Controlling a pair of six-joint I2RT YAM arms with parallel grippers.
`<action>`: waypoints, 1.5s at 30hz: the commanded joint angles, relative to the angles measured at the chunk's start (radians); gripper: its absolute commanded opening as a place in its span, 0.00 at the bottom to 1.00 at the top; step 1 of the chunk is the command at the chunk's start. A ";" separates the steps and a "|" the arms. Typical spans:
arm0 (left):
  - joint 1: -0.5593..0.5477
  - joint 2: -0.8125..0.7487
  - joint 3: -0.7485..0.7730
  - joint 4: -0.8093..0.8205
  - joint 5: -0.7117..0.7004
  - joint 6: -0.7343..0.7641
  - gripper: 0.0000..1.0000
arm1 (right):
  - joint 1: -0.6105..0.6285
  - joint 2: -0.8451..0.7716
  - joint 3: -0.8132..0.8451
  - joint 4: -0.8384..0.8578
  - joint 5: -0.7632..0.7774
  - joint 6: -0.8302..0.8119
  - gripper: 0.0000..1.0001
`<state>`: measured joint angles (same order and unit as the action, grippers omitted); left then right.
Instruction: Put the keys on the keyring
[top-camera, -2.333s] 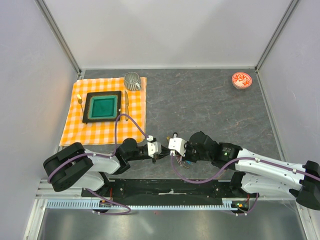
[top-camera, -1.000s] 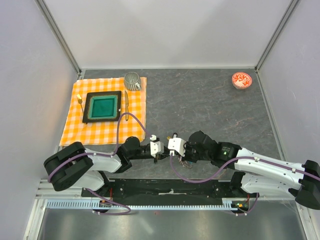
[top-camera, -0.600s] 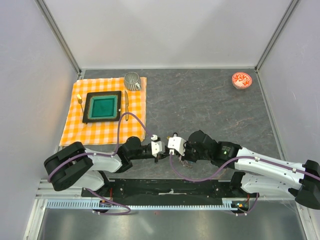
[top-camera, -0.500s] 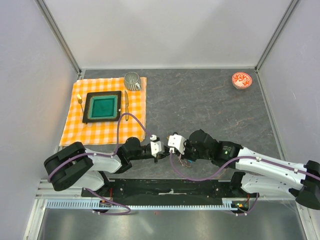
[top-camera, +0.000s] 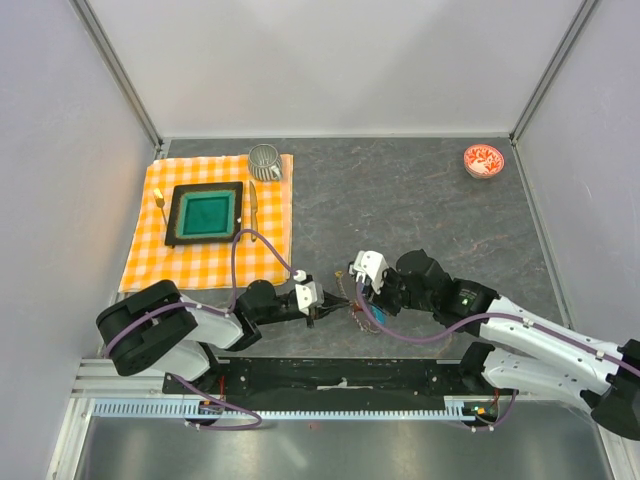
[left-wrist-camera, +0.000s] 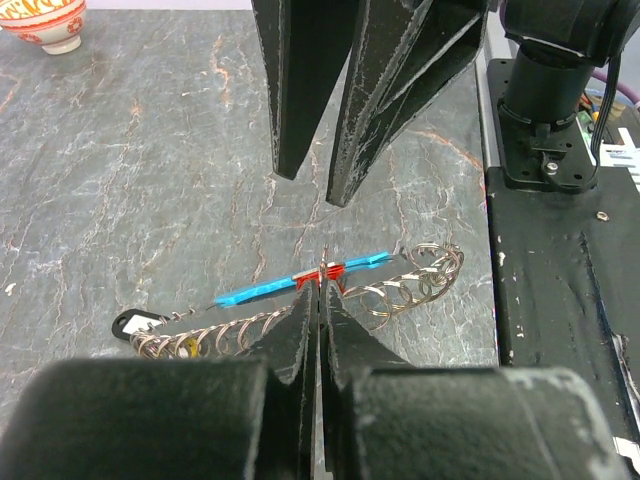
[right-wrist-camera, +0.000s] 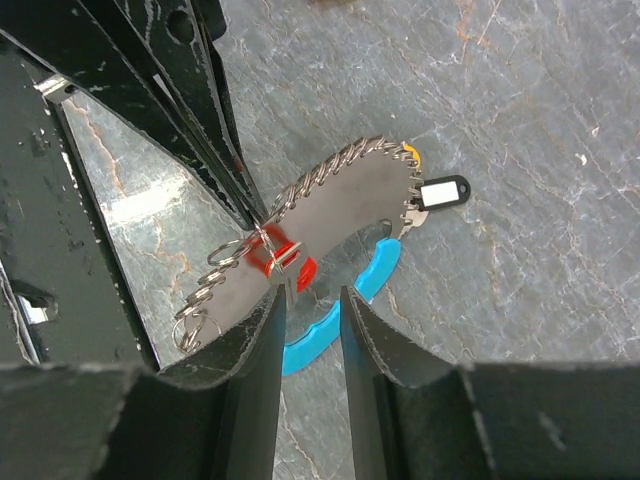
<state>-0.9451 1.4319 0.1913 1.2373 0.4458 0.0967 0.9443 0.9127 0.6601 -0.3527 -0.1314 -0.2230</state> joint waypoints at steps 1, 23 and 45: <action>-0.006 -0.005 -0.004 0.160 -0.009 -0.025 0.02 | -0.019 0.015 -0.004 0.054 -0.076 0.019 0.35; -0.007 -0.025 -0.006 0.168 0.016 -0.034 0.02 | -0.021 0.064 -0.034 0.089 -0.074 -0.004 0.31; -0.006 -0.021 0.003 0.162 0.033 -0.035 0.02 | -0.021 0.069 -0.027 0.096 -0.088 -0.026 0.01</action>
<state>-0.9451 1.4269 0.1894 1.2541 0.4557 0.0757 0.9253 0.9966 0.6285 -0.3004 -0.2062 -0.2398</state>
